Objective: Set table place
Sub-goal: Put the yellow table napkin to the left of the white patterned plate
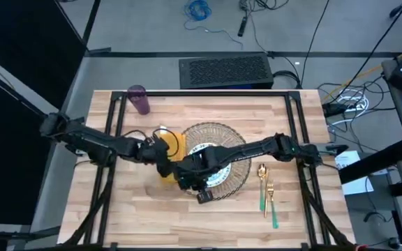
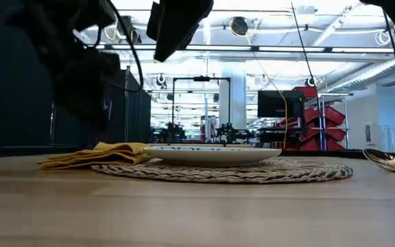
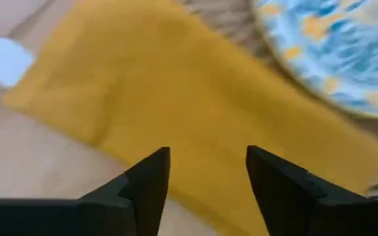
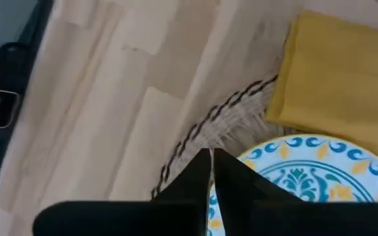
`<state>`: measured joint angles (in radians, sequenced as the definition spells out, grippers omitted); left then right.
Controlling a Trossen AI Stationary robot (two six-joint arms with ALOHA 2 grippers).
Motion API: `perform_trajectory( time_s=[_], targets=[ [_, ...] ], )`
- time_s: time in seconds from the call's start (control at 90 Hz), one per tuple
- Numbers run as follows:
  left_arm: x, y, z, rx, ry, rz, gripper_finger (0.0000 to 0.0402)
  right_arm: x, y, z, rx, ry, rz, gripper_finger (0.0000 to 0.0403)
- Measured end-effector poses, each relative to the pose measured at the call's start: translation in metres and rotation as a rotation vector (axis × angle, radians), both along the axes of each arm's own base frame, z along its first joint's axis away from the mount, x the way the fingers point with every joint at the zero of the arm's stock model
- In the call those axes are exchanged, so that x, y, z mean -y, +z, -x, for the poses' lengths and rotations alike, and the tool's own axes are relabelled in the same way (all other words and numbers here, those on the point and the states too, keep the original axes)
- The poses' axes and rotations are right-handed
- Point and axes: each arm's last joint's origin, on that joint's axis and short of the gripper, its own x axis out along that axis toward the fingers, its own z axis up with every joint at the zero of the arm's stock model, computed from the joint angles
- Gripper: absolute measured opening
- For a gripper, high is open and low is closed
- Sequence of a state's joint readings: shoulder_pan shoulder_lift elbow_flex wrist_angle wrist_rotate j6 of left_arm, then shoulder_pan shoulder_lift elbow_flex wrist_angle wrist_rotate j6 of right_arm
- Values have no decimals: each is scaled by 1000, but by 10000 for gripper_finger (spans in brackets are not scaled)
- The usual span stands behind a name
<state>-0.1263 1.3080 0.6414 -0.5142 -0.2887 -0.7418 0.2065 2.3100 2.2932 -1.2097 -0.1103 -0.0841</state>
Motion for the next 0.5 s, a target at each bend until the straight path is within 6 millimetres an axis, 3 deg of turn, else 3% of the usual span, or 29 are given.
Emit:
perform_trajectory(
  time_s=[0.356,0.5],
  targets=[
    [-4,-14,-1,-76,-26,1,167,-2,-2,5,-29,-65,98,0],
    [-4,-35,5,-98,-5,25,166,-2,-2,5,-30,-58,101,0]
  ],
)
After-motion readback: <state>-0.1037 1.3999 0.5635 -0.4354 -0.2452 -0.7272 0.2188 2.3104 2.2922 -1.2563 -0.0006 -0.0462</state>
